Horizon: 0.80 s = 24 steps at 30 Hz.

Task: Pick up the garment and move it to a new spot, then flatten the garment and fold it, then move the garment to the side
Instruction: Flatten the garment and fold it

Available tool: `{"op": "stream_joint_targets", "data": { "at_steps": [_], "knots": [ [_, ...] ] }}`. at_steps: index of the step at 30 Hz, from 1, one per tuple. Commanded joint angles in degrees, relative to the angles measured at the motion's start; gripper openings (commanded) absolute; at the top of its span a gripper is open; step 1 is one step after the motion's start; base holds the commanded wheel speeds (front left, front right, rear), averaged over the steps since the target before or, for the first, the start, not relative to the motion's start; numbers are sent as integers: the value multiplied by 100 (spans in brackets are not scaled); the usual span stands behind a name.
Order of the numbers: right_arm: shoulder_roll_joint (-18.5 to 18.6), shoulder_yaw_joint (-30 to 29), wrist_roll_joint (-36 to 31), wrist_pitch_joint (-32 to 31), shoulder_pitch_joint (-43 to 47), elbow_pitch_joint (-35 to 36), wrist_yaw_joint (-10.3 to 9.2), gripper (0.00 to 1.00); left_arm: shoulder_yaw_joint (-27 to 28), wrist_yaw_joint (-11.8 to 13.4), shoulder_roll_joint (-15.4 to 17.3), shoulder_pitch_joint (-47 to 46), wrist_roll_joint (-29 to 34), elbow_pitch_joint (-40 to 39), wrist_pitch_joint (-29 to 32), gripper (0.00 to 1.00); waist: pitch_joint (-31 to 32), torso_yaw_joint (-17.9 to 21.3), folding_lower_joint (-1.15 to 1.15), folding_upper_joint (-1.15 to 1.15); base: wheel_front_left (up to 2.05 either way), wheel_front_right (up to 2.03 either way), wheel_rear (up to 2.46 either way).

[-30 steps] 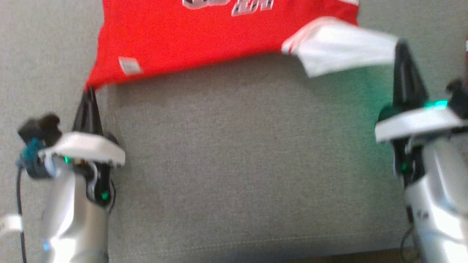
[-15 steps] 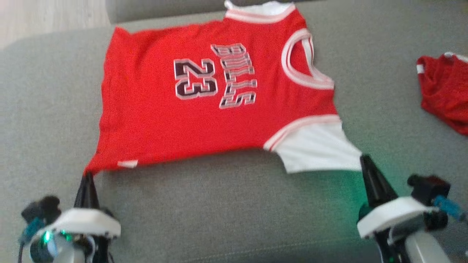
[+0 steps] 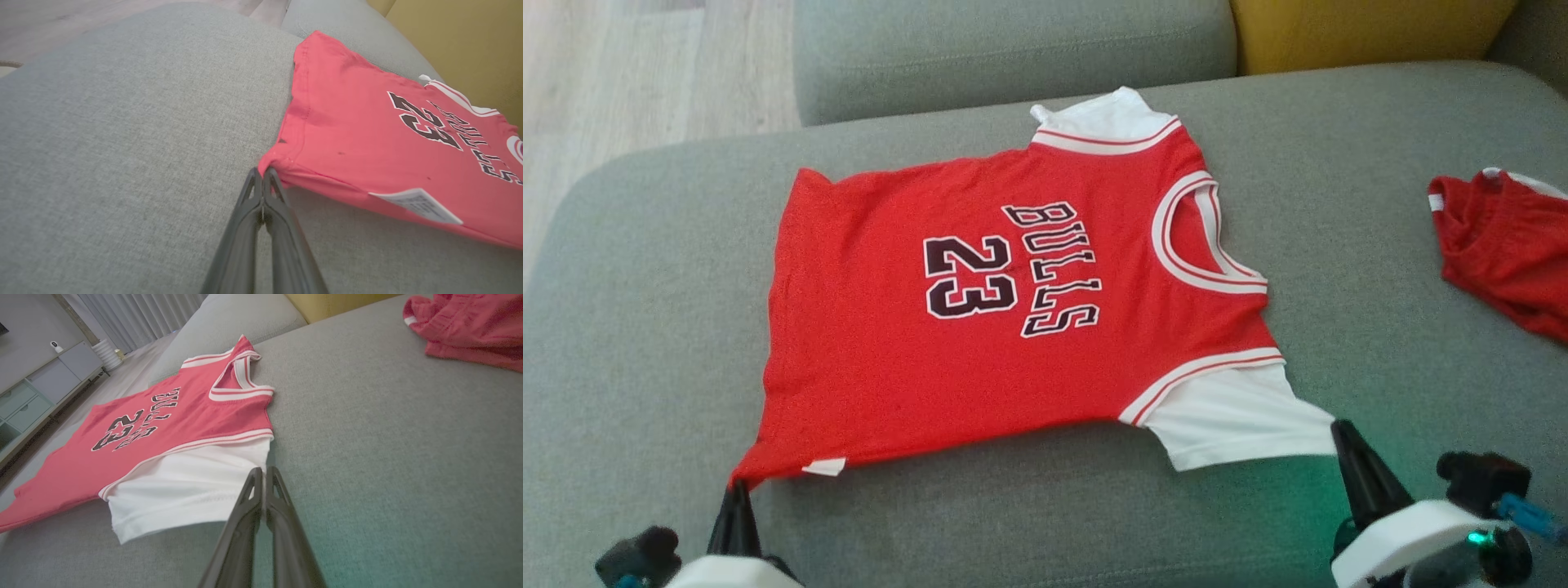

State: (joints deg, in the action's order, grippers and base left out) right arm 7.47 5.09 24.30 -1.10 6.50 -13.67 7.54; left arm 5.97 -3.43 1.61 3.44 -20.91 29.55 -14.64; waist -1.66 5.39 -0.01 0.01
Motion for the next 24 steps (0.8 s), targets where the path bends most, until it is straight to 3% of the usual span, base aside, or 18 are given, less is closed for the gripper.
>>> {"op": "stream_joint_targets", "data": {
  "at_steps": [1,6,11,24],
  "knots": [
    [33,19,14,58,-276,276,-5,0,134,88,127,-200,1,-263,-36,0,-73,-18,1,-1,0,0,0],
    [-105,-117,-178,297,-876,228,-5,0,95,65,127,-649,96,-441,-36,0,-345,-76,1,-1,0,0,0],
    [-242,-127,-387,596,-1851,-393,-5,0,-16,-101,127,-1389,390,-236,-36,0,-661,-164,1,-1,0,0,0],
    [-340,-223,-870,1333,-3713,-1826,-5,0,-134,-204,128,-2746,1076,450,-36,0,-1393,-406,1,-1,0,0,0]
  ]
}}
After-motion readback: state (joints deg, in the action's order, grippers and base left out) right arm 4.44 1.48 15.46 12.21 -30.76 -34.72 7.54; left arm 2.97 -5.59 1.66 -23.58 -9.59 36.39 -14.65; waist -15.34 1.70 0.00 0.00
